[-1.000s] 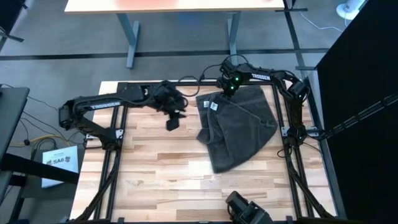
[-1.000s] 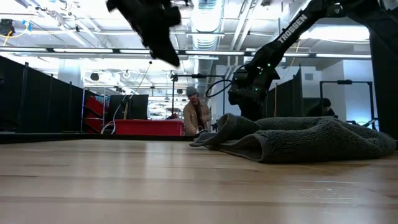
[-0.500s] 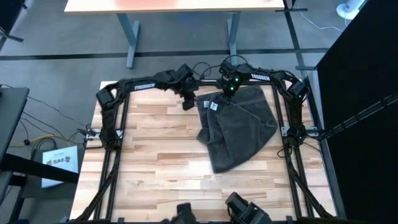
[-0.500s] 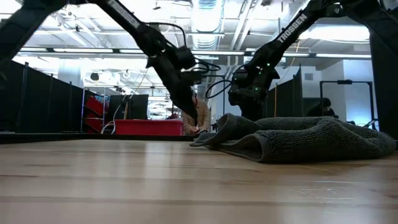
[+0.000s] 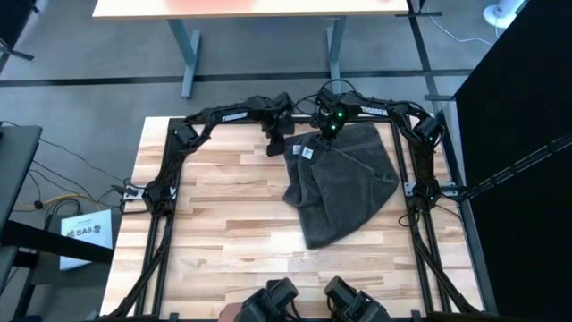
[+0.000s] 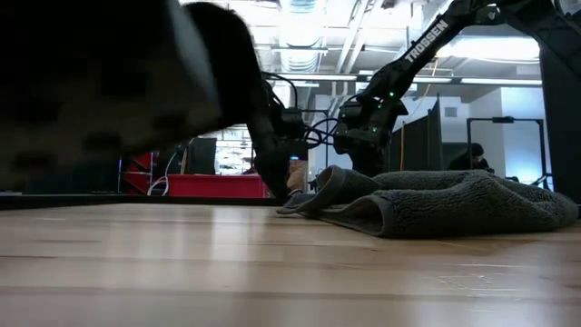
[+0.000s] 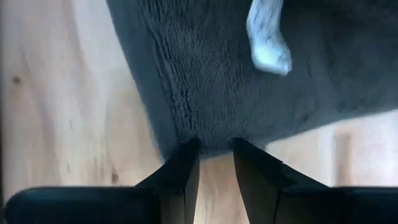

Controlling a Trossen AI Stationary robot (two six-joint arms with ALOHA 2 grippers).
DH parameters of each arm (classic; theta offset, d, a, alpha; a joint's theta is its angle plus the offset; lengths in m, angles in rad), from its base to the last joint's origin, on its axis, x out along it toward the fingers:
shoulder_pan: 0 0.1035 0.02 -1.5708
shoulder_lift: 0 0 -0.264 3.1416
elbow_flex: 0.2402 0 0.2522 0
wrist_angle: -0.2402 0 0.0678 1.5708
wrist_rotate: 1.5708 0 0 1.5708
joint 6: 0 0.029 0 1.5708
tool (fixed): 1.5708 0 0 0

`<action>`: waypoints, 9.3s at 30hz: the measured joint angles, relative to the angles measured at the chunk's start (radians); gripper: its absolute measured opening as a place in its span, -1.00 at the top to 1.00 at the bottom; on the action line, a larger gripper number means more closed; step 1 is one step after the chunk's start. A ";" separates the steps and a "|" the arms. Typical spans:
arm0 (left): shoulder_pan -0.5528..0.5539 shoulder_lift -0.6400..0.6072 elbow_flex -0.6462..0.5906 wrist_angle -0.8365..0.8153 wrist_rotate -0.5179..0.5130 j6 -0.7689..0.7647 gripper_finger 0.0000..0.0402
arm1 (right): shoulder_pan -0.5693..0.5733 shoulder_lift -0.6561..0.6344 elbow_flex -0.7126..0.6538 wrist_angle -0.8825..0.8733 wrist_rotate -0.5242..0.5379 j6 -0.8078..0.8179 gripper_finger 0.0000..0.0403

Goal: Roll towel
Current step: Roll the black towel

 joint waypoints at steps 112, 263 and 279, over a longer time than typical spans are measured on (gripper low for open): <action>-0.135 0.076 0.226 -0.161 -0.101 -0.457 0.26 | 0.185 -0.616 -0.787 -0.049 0.353 0.609 0.63; -0.103 0.086 0.236 -0.240 -0.008 -0.459 0.17 | 0.243 -0.616 -0.786 0.019 0.340 0.550 0.63; -0.104 0.088 0.261 -0.294 0.101 -0.381 0.85 | 0.248 -0.616 -0.786 0.029 0.340 0.548 0.63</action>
